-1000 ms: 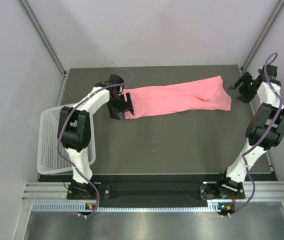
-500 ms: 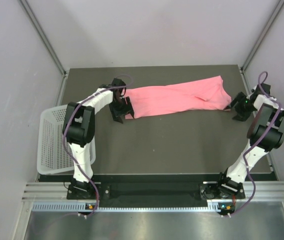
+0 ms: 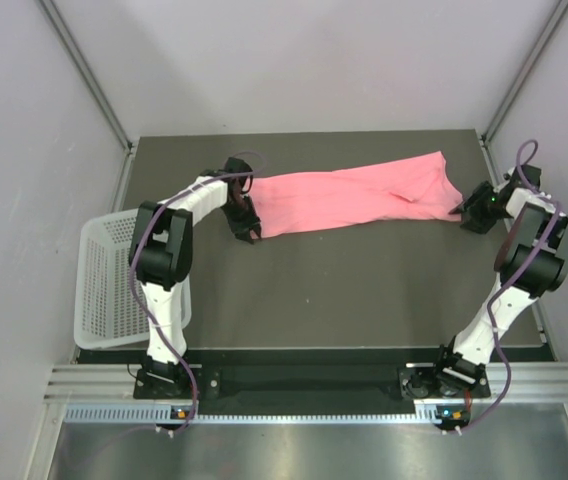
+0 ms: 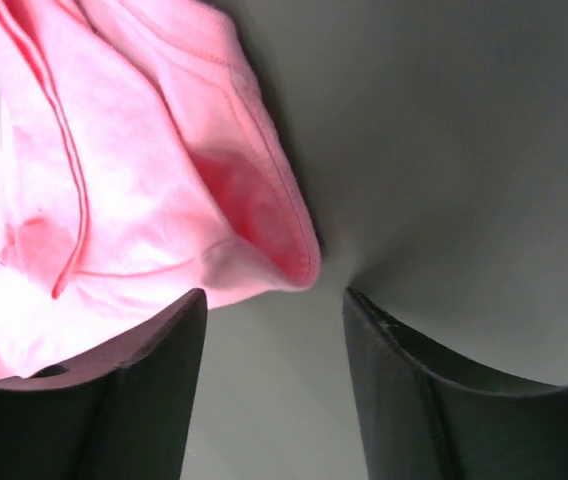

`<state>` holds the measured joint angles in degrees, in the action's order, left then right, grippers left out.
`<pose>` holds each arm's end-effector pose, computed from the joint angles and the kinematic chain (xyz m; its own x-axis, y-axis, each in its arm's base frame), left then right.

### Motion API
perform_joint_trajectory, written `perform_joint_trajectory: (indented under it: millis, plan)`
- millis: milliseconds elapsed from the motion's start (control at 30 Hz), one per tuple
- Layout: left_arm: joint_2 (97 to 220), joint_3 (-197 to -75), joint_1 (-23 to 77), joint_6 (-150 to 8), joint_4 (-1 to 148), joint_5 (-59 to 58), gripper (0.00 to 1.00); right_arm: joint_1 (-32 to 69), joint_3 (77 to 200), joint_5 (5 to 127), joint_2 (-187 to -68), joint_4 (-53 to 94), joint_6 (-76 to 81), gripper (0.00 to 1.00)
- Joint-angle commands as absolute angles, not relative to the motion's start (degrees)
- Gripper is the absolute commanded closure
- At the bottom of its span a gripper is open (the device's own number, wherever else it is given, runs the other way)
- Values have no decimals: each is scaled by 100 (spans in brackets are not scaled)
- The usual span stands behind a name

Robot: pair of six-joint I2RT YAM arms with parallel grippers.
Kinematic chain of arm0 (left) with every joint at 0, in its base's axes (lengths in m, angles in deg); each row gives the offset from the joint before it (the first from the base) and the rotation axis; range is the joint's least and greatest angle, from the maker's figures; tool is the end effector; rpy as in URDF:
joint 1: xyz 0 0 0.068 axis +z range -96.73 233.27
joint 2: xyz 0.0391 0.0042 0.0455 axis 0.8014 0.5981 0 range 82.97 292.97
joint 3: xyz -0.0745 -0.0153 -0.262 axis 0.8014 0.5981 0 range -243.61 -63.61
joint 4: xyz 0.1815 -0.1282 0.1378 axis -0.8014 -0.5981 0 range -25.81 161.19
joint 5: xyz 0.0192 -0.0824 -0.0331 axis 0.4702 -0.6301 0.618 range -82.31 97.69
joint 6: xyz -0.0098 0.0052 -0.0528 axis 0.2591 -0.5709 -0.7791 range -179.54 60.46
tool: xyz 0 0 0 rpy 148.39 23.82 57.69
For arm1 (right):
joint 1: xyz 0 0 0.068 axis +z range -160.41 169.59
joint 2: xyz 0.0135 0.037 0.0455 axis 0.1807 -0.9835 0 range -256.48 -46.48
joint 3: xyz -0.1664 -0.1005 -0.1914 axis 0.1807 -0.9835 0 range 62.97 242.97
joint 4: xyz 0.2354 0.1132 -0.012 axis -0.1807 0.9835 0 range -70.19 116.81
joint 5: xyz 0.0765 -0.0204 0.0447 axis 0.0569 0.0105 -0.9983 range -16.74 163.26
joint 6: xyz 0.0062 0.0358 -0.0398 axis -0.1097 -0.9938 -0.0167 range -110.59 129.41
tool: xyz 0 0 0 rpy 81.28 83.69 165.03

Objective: Fold and stack the t-shirts
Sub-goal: Fold the tshirt

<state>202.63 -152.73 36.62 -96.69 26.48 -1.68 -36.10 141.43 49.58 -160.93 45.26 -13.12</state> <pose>0.4006 -0.1259 0.1645 -0.9332 -0.3428 -0.1079 -0.3025 0.9113 -0.2792 0.3791 -0.1664 0.1647 -0.6453 0.6999 -0.3063 0.5102 0.6932 0.5090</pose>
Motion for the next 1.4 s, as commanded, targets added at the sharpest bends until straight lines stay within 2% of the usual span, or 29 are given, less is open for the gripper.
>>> perform_joint_trajectory:
  millis: [0,33,133,200,267,1000,1033,1100,1133,1233,1367]
  plan:
    - [20487,-15449,3683,-9646,2778,-40,69,-3643,14374,4979,-16302,4398,-1441,49]
    - [20496,-15466,3683,-9611,2751,-14,73,-3651,14383,4971,-16311,4415,-1450,60]
    - [20532,-15502,3683,-9541,2672,109,94,-3660,14418,4997,-16302,4512,-1415,71]
    - [20532,-15458,3683,-9496,2628,214,100,-3678,14427,5058,-16293,4556,-1345,83]
    - [20505,-15371,3692,-9426,2593,267,100,-3704,14445,5111,-16293,4626,-1266,100]
    - [19275,-13824,3657,-8934,2584,805,100,-3783,13619,6913,-14949,5716,-852,100]
    - [19249,-13754,3657,-8873,2593,795,92,-3783,13636,6939,-14940,5769,-878,100]
    - [19135,-13718,3622,-8846,2601,621,68,-3766,13811,6966,-14983,5900,-852,94]
    - [19082,-13692,3596,-8837,2610,593,52,-3748,13881,7010,-15001,6066,-826,82]
    - [18853,-13709,3534,-8802,2637,567,36,-3687,14031,7133,-14878,6121,-747,68]
    - [18669,-13762,3508,-8802,2567,462,33,-3328,14304,6959,-14764,6191,-633,59]
